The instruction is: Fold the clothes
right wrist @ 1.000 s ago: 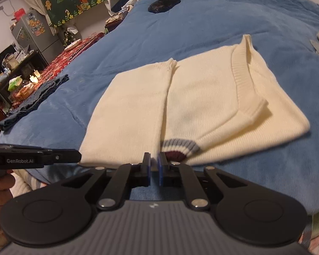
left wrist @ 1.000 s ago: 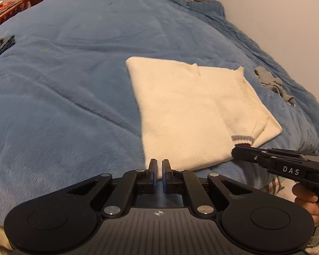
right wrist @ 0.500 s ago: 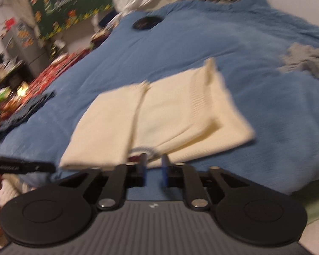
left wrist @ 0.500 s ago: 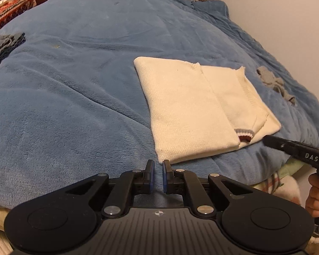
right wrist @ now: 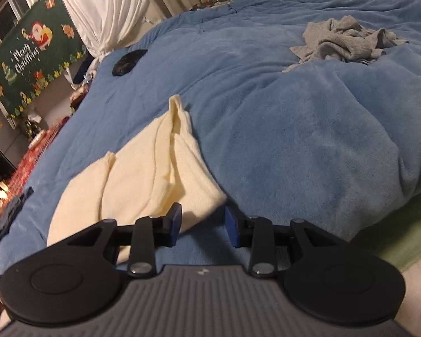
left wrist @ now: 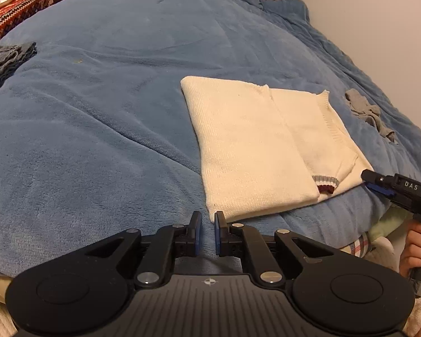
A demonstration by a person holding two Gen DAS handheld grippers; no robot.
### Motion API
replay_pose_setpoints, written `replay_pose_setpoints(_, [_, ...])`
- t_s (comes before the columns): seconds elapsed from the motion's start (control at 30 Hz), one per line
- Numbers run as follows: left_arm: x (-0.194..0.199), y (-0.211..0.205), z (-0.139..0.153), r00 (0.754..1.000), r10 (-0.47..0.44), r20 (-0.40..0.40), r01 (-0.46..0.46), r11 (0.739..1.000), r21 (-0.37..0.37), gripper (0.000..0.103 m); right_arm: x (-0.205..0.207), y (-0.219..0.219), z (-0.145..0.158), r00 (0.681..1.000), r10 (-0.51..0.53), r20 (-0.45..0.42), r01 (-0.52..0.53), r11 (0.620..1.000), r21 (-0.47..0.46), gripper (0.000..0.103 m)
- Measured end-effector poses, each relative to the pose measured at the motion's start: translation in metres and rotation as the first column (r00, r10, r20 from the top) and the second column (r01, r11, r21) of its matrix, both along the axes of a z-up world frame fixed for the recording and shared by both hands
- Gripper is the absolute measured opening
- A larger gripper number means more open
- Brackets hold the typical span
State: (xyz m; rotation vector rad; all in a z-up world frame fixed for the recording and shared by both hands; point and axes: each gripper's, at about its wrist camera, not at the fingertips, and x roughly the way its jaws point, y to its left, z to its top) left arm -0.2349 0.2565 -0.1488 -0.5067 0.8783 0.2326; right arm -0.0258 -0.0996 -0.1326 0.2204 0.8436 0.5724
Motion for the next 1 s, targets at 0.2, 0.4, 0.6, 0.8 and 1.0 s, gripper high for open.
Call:
replay_pose_setpoints(0.2, [0.001, 0.001, -0.003, 1.0, 0.009, -0.019, -0.009, 1.0, -0.003, 0.008, 0.009, 0.016, 0.0, 1.0, -0.004, 0.007, 0.004, 1.0, 0.002, 0.025])
replay_pose_setpoints(0.4, [-0.004, 0.005, -0.004, 1.0, 0.02, 0.003, -0.02, 1.0, -0.012, 0.008, -0.007, 0.048, 0.036, 0.992, 0.056, 0.112, -0.057, 0.998, 0.006, 0.01])
replay_pose_setpoints(0.6, [-0.019, 0.013, -0.004, 0.997, 0.044, 0.063, -0.041, 0.998, -0.04, 0.008, -0.061, 0.134, 0.08, 0.898, 0.334, 0.285, -0.341, 0.94, -0.028, 0.01])
replay_pose_setpoints(0.8, [-0.041, 0.026, 0.001, 0.989, 0.092, 0.114, -0.087, 0.995, -0.048, 0.008, -0.111, 0.232, 0.031, 0.788, 0.584, 0.196, -0.548, 0.81, -0.21, 0.01])
replay_pose_setpoints(1.0, [-0.054, 0.037, 0.006, 0.978, 0.129, 0.162, -0.115, 0.989, -0.092, 0.008, -0.134, 0.254, 0.006, 0.75, 0.639, 0.17, -0.579, 0.759, -0.297, 0.028])
